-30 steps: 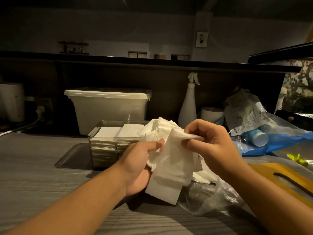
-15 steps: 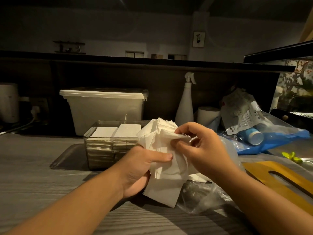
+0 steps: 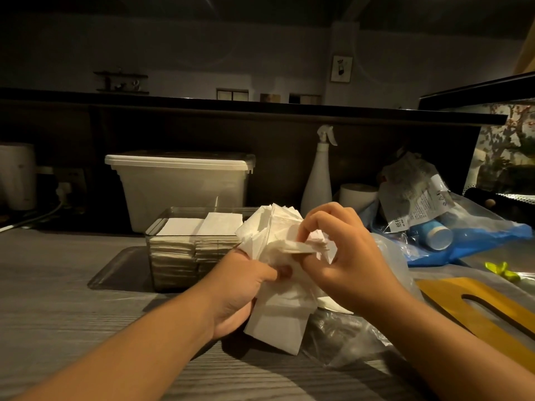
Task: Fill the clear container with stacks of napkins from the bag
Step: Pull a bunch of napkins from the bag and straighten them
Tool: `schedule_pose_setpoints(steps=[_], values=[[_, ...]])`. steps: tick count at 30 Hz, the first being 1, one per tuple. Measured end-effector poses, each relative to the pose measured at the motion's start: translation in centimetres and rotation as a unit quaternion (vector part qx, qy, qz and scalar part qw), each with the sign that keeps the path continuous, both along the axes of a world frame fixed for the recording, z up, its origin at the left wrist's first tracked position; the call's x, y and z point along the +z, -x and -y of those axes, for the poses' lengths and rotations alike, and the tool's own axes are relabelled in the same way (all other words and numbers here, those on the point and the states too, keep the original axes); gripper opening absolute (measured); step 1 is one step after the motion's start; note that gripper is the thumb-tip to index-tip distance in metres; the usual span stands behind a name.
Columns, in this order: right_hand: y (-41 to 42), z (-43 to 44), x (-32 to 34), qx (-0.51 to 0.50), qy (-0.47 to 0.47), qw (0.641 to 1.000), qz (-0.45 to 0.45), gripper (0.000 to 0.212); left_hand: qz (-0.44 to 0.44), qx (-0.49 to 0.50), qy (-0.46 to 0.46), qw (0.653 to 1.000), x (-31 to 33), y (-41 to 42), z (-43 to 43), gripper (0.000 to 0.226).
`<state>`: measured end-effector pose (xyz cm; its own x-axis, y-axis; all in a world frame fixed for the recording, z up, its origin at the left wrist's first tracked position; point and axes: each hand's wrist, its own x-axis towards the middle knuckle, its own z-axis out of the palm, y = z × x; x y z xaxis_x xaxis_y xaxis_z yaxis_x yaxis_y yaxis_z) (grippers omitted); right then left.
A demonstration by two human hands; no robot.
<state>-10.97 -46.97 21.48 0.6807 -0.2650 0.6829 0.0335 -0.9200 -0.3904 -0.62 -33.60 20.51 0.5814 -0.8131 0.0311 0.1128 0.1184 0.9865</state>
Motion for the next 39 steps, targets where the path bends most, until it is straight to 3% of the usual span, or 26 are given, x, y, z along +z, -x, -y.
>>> schedule_pose_setpoints(steps=[7, 13, 19, 26, 39], values=[[0.25, 0.19, 0.22, 0.025, -0.067, 0.997, 0.041, 0.021, -0.018, -0.045, 0.000, 0.999, 0.31, -0.19, -0.31, 0.028], [0.09, 0.34, 0.16, 0.030, -0.108, 0.993, 0.036, 0.021, -0.008, -0.032, -0.002, 0.999, -0.01, -0.11, -0.22, 0.045], [-0.33, 0.34, -0.12, -0.001, -0.052, 0.999, 0.000, 0.038, 0.018, -0.033, -0.009, 0.999, -0.34, -0.20, -0.13, 0.032], [-0.18, 0.22, -0.21, -0.016, 0.004, 1.000, 0.025, 0.036, 0.001, -0.022, 0.004, 1.000, -0.26, -0.42, -0.05, 0.031], [-0.23, 0.35, -0.31, -0.016, -0.025, 0.999, -0.038, 0.043, 0.050, -0.031, -0.024, 0.998, -0.49, -0.69, -0.07, 0.026]])
